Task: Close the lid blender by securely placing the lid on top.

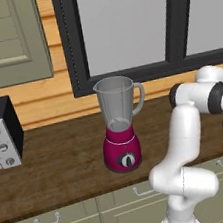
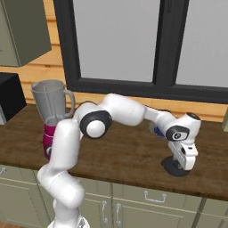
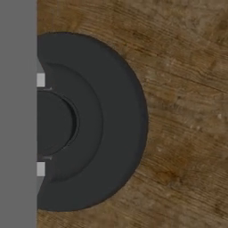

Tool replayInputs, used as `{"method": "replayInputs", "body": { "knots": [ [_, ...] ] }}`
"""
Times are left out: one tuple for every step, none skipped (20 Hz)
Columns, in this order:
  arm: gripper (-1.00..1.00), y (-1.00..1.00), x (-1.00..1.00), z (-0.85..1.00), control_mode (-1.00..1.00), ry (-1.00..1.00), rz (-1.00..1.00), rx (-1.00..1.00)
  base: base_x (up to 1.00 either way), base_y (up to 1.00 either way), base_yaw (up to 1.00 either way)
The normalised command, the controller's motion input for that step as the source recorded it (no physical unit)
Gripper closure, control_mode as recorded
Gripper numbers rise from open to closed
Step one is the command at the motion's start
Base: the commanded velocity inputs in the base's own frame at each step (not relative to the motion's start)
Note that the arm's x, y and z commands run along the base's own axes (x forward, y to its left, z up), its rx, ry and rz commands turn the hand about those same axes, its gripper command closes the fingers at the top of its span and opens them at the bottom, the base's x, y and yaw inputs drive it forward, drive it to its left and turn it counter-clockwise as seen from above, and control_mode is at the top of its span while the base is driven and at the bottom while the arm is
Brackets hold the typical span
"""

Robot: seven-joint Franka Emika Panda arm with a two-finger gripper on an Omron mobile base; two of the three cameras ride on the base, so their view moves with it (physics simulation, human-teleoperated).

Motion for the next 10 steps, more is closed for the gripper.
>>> {"method": "replayInputs", "body": {
  "knots": [
    [1.0, 0.12, -0.42, 0.83, -1.0, -0.05, 0.0, 0.0, 0.0, 0.0, 0.0],
    [1.0, 0.16, -0.42, 0.99, -1.0, -0.09, 0.0, 0.0, 0.0, 0.0, 0.0],
    [1.0, 0.29, -0.35, 1.0, -1.0, -0.09, 0.0, 0.0, 0.0, 0.0, 0.0],
    [1.0, 0.3, -0.35, 1.0, -1.0, -0.12, 0.0, 0.0, 0.0, 0.0, 0.0],
    [1.0, 0.3, -0.29, 1.0, -1.0, -0.1, 0.0, 0.0, 0.0, 0.0, 0.0],
    [1.0, 0.35, -0.29, 1.0, -1.0, -0.11, 0.0, 0.0, 0.0, 0.0, 0.0],
    [1.0, 0.42, -0.29, 1.0, -1.0, -0.12, 0.0, 0.0, 0.0, 0.0, 0.0],
    [1.0, 0.46, -0.32, 1.0, -1.0, -0.16, 0.0, 0.0, 0.0, 0.0, 0.0],
    [1.0, 0.48, -0.36, 1.0, -1.0, -0.19, 0.0, 0.0, 0.0, 0.0, 0.0],
    [1.0, 0.44, -0.36, 1.0, -1.0, -0.18, 0.0, 0.0, 0.0, 0.0, 0.0]
  ]
}}
